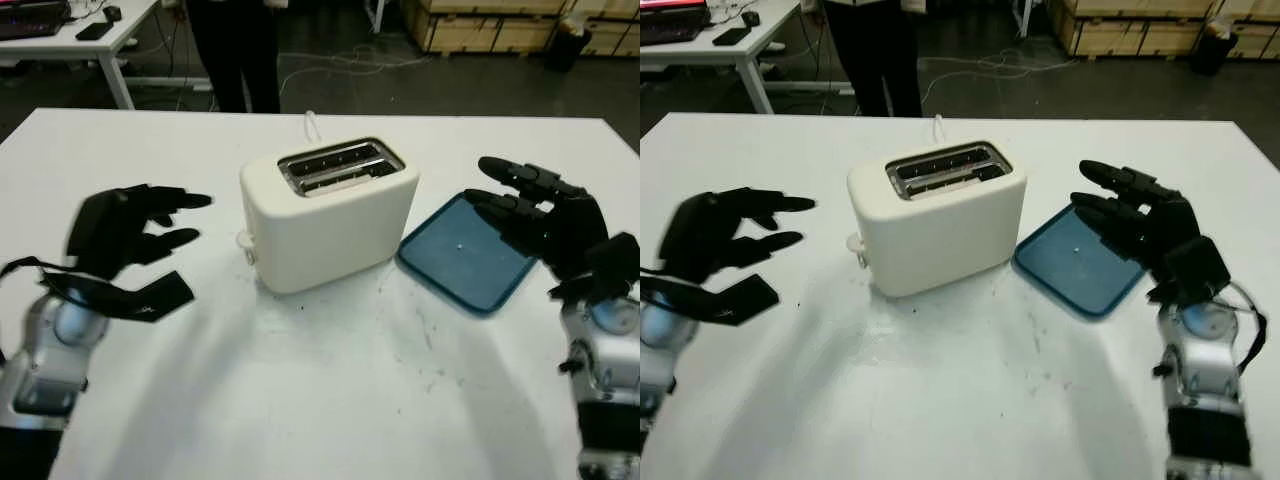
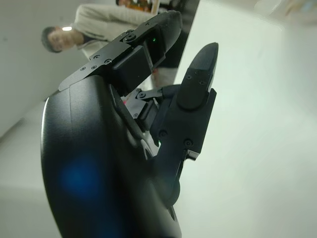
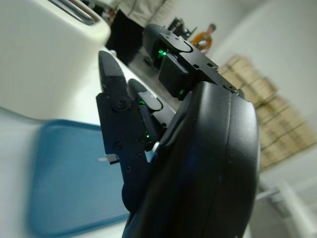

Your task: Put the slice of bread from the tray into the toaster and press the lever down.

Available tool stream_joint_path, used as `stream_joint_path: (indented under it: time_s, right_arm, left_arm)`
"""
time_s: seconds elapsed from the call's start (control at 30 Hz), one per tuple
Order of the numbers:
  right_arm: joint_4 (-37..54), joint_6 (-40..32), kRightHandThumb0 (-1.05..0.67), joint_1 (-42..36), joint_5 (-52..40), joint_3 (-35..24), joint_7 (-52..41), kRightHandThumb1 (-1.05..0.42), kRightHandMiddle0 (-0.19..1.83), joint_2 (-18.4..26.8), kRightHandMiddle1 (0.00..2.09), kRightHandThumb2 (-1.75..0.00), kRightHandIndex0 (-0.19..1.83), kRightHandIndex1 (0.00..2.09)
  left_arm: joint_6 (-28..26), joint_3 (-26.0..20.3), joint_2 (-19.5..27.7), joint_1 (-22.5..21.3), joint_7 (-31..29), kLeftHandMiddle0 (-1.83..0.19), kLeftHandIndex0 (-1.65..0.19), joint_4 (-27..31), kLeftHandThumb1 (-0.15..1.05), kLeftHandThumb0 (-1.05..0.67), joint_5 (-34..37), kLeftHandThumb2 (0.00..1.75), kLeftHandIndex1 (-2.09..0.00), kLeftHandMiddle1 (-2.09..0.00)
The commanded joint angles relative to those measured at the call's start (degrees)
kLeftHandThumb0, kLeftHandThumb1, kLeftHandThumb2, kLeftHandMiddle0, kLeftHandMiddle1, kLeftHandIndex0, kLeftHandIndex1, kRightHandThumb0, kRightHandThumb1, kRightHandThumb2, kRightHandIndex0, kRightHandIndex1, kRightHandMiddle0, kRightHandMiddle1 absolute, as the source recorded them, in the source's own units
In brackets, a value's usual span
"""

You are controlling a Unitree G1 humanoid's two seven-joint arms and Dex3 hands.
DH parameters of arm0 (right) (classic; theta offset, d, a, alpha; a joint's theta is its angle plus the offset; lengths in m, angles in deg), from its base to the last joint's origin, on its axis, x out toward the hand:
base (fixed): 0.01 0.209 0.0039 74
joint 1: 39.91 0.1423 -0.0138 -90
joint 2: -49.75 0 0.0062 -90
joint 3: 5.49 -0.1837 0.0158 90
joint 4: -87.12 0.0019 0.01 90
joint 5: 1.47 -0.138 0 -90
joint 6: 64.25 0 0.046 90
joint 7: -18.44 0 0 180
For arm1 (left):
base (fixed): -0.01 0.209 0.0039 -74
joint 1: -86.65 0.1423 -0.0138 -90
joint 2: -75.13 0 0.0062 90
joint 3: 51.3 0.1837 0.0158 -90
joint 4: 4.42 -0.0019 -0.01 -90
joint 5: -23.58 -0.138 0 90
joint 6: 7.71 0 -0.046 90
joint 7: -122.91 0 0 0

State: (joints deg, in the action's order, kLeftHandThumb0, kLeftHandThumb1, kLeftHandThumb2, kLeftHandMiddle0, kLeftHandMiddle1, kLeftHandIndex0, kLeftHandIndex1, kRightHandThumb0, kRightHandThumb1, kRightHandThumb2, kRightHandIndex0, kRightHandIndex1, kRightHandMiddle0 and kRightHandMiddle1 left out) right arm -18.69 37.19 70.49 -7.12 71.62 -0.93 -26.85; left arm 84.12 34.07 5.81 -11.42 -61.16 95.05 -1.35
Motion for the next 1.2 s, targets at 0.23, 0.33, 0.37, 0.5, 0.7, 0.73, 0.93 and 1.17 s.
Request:
stream_joint_path:
  time_s: [0.23, 0.33, 0.37, 0.5, 0.7, 0.73, 0.93, 1.17]
  right_arm:
    - [-10.4, 0.9, -0.45, 16.0, 12.5, 7.8, -4.1, -0.80, 0.83, 10.5, 0.01, 0.00, 0.93, 0.01]
    - [-13.3, 2.0, -0.46, 20.4, 15.6, 10.7, -6.0, -0.80, 0.81, 12.2, 0.00, 0.00, 0.90, 0.00]
    - [-14.2, 3.0, -0.45, 21.6, 16.6, 11.5, -6.2, -0.80, 0.81, 12.6, 0.00, 0.00, 0.90, 0.00]
    - [-15.4, 1.3, -0.44, 25.3, 19.9, 14.7, -7.4, -0.80, 0.78, 13.1, 0.00, 0.00, 0.86, 0.00]
    - [-14.4, 1.3, -0.29, 27.3, 24.3, 18.4, -8.2, -0.76, 0.75, 13.4, 0.00, 0.00, 0.82, 0.00]
    - [-14.0, 1.4, -0.27, 27.1, 24.1, 18.5, -8.4, -0.75, 0.74, 13.1, 0.00, 0.00, 0.82, 0.00]
    - [-12.7, 4.5, -0.24, 25.0, 24.5, 19.0, -8.4, -0.77, 0.72, 13.5, 0.00, 0.00, 0.80, 0.00]
    - [-12.1, 4.2, -0.27, 23.0, 26.5, 18.6, -7.2, -0.77, 0.71, 14.3, 0.00, 0.00, 0.79, 0.00]
  left_arm:
    - [-4.4, -0.5, 8.2, -10.3, -9.7, -1.01, -1.09, 2.2, 0.68, -0.54, -4.0, 0.00, -0.02, -0.57]
    - [-4.4, 1.2, 9.6, -12.7, -11.9, -1.03, -1.12, 1.2, 0.66, -0.53, -6.0, 0.00, -0.03, -0.56]
    - [-4.3, 1.8, 9.9, -13.3, -12.3, -1.05, -1.14, 0.6, 0.66, -0.53, -6.6, 0.00, -0.04, -0.56]
    - [-6.2, 4.2, 10.4, -15.6, -15.8, -1.06, -1.16, -0.3, 0.66, -0.51, -8.8, 0.00, -0.04, -0.54]
    - [-6.3, 6.0, 9.2, -17.1, -16.5, -1.06, -1.15, -1.3, 0.67, -0.51, -10.1, 0.00, -0.02, -0.53]
    - [-6.4, 6.1, 9.0, -17.1, -16.5, -1.06, -1.15, -1.3, 0.67, -0.51, -10.1, 0.01, -0.02, -0.53]
    - [-6.6, 6.3, 7.5, -15.6, -15.5, -1.04, -1.15, -0.9, 0.69, -0.48, -10.4, 0.01, -0.02, -0.55]
    - [-7.5, 5.8, 6.4, -14.5, -14.1, -1.02, -1.15, -1.6, 0.69, -0.48, -11.2, 0.00, -0.01, -0.58]
